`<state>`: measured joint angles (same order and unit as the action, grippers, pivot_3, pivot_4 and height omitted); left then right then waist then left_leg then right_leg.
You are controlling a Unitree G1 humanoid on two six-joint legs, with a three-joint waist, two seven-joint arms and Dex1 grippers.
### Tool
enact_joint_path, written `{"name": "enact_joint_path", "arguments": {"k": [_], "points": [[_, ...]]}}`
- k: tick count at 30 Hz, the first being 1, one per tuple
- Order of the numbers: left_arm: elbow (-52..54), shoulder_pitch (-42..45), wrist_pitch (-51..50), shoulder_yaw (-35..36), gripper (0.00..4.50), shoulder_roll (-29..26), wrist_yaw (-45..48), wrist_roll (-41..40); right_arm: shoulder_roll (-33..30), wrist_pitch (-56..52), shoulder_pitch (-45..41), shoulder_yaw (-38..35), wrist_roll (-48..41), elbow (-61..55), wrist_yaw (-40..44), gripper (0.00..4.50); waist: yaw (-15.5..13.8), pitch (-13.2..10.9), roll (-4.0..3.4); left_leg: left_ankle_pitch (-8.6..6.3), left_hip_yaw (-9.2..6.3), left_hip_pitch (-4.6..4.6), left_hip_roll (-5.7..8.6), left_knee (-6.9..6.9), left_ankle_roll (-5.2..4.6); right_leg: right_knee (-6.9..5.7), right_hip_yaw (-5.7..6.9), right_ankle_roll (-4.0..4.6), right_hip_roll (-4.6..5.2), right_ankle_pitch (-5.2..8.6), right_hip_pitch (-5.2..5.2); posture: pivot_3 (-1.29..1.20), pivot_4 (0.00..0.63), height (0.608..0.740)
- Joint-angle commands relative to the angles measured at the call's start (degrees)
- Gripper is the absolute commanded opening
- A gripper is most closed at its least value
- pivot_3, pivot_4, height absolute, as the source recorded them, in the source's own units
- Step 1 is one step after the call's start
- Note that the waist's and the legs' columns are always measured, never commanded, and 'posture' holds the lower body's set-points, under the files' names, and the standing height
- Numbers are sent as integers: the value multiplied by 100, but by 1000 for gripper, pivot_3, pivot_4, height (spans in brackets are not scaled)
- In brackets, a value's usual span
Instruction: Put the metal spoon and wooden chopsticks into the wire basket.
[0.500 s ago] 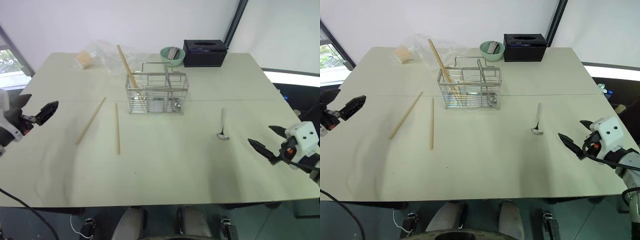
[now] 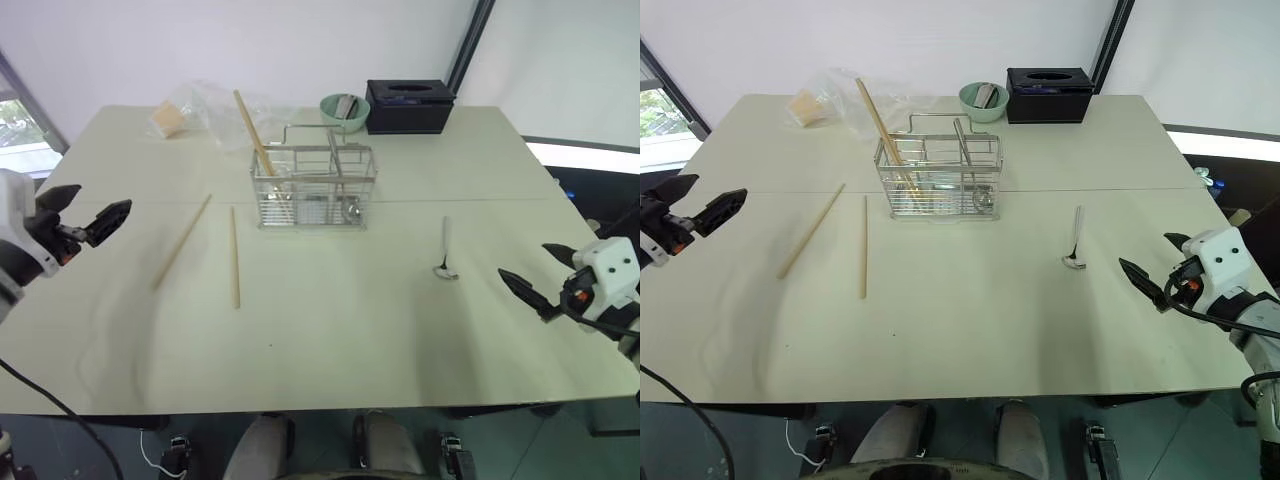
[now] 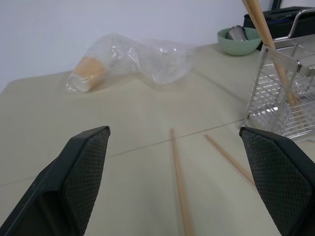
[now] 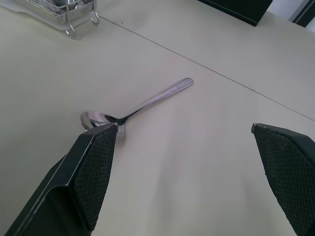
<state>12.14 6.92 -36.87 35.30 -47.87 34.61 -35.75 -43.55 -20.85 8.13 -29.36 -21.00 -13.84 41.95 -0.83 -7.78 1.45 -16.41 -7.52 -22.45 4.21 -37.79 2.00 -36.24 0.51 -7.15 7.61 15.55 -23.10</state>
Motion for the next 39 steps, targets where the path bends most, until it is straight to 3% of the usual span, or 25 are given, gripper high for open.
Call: {"name": "enact_joint_path", "arguments": {"k": [1,6,13,18,22,27,39], "points": [[111,68,54,66,4447,-39,34,-49,-48,117,-124,-9,2,-102,-28,4500,1,0,0,0,0,0,0,0,0,0,0,0,0,0,0,0,150,649],[216,114,17,-80,4447,-48,114,-101,-68,90,-334,168,56,-115,-80,4500,7,0,0,0,0,2,0,-1,0,-1,0,0,-1,0,1,0,150,649],[994,252,-457,-876,4447,-151,576,-561,-64,-190,-1085,923,238,-327,-337,4500,9,0,0,0,1,0,0,-9,0,-1,0,0,0,-1,1,0,150,649],[1572,345,-561,-1614,4447,-631,1492,-784,41,-507,-2163,1858,575,-115,-539,4500,30,-1,-2,5,6,-1,0,-8,-8,-2,0,1,-1,-1,-2,0,150,649],[1633,595,-496,-1935,4447,-766,1810,-812,451,-1322,-3218,2399,1170,675,-1446,4500,20,-1,-2,6,4,0,-2,-6,-10,-3,1,3,-5,-2,-3,0,150,649],[1608,844,-499,-2129,4447,-695,1795,-768,939,-2518,-4041,2335,1392,1465,-2305,4500,5,-1,-1,8,-4,-6,6,-7,-11,-1,6,4,-6,-3,-22,0,150,649],[1687,923,-586,-2126,4447,-686,1718,-885,1437,-4230,-4689,1998,1175,2078,-2823,4500,29,-3,-4,8,-1,-5,15,-1,-13,-14,6,3,-11,-6,-17,0,150,649]]}}
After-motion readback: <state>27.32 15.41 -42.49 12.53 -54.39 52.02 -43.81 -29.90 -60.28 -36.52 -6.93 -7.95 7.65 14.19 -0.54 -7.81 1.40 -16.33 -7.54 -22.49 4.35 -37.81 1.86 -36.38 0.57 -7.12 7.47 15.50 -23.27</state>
